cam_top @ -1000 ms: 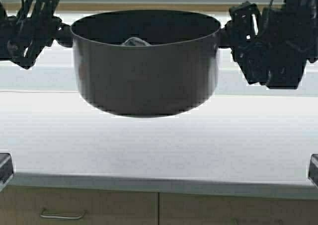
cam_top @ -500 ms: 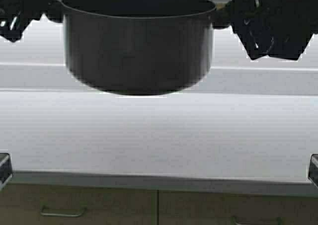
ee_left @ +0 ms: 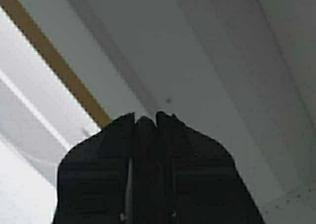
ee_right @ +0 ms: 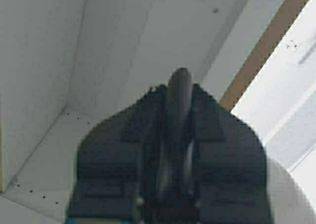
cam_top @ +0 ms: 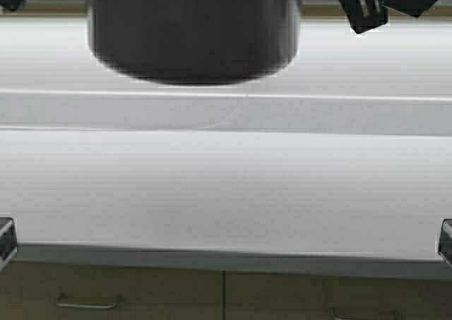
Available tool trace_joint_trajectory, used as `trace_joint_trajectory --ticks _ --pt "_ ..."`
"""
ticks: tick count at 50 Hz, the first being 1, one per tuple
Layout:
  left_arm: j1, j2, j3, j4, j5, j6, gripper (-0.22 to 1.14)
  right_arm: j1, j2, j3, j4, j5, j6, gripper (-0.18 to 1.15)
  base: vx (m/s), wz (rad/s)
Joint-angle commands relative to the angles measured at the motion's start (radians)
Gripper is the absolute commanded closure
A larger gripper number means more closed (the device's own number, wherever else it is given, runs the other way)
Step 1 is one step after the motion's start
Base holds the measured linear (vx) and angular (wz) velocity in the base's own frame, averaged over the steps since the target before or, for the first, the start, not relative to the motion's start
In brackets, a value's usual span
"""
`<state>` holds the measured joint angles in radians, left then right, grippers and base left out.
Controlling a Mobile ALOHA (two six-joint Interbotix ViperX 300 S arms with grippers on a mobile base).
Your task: Open the cabinet, put the pot inside, then close it
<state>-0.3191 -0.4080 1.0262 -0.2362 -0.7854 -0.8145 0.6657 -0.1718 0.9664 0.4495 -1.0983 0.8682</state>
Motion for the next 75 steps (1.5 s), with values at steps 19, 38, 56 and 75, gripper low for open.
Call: trace_joint_trajectory --ticks 19,38,56,75 --pt "-0.064 -0.083 -0.198 0.014 0.225 0.026 0.89 0.103 -0.179 -0.236 -0.006 0.264 -0.146 0.92 0.01 -0.01" --pt "-0.064 0.046 -0.400 -0.018 0.351 0.081 0.89 0.009 -0.170 -0.353 0.075 0.420 -0.235 0.92 0.05 -0.03" --pt "-0.064 0.275 -0.695 -0.023 0.411 0.086 0.89 -0.156 0.002 -0.635 0.058 0.652 -0.235 0.92 0.13 -0.05" --pt "-0.064 0.411 -0.859 -0.025 0.445 0.087 0.89 -0.184 0.158 -0.752 0.058 0.650 -0.192 0.92 0.10 -0.02"
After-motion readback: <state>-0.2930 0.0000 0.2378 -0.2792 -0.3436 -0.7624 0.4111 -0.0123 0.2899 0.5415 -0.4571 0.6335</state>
